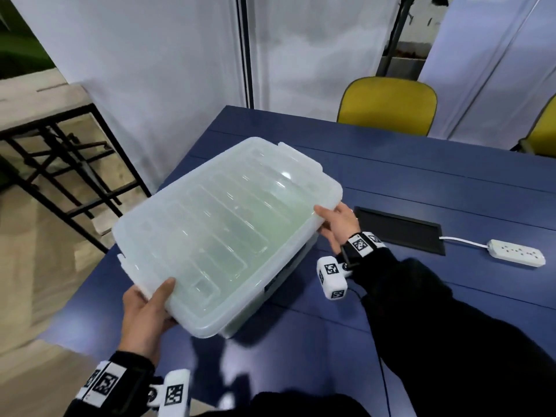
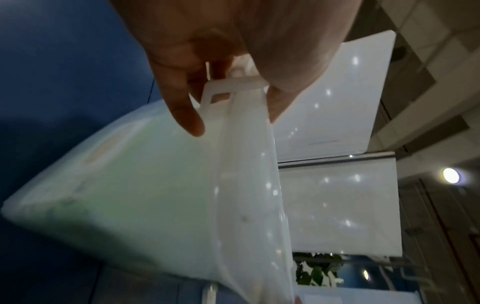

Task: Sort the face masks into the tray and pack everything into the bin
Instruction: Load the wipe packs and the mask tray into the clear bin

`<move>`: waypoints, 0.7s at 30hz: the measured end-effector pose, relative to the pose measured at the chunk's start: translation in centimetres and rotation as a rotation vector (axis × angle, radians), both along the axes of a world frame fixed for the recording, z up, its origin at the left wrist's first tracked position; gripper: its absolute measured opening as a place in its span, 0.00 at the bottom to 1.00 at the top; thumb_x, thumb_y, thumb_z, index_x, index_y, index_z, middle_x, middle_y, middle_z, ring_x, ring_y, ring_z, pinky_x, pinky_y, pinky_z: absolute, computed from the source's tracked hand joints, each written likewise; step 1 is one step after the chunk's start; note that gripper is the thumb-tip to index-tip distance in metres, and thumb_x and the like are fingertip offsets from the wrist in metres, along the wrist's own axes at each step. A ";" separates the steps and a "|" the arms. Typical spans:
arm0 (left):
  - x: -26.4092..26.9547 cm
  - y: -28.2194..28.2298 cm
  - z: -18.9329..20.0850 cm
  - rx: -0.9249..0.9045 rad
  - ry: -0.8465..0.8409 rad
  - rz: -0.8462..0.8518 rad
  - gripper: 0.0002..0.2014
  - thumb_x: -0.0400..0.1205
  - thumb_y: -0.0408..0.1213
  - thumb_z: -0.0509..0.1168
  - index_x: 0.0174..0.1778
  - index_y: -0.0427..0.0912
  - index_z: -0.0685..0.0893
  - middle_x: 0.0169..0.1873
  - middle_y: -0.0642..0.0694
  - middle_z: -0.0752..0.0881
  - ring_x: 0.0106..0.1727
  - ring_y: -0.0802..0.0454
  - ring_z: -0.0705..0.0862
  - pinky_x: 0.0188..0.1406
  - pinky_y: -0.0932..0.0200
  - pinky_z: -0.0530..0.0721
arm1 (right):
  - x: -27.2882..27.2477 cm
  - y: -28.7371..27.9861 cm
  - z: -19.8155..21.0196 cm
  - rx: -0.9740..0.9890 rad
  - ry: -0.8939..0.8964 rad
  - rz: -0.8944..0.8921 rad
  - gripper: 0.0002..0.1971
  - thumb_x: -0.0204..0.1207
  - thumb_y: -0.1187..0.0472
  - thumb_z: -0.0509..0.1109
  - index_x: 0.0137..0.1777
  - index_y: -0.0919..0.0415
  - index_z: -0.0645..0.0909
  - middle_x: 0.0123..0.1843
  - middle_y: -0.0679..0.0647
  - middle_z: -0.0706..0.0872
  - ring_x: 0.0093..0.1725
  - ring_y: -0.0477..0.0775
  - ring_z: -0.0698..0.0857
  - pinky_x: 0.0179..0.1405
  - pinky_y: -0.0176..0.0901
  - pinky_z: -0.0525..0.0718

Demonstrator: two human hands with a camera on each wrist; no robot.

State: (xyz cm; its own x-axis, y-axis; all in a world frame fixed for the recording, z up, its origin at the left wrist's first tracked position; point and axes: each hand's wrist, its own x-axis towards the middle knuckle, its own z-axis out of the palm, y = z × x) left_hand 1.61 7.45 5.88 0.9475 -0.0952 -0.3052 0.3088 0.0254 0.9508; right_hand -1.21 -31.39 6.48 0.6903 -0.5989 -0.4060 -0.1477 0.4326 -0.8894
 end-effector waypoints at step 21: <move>5.1 -11.6 0.3 -0.294 0.381 0.137 0.48 0.63 0.47 0.87 0.75 0.40 0.71 0.68 0.38 0.84 0.61 0.41 0.88 0.43 0.40 0.93 | 6.9 6.5 -1.6 -0.245 0.070 0.119 0.19 0.77 0.59 0.78 0.65 0.59 0.79 0.58 0.56 0.91 0.52 0.56 0.92 0.47 0.54 0.92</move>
State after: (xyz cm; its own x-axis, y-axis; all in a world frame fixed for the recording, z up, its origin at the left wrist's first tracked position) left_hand 6.69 -4.15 6.22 0.7839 -0.1112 -0.6108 0.6075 0.3402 0.7178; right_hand 5.74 -24.93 4.92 0.7371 -0.6013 -0.3084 -0.2497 0.1817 -0.9511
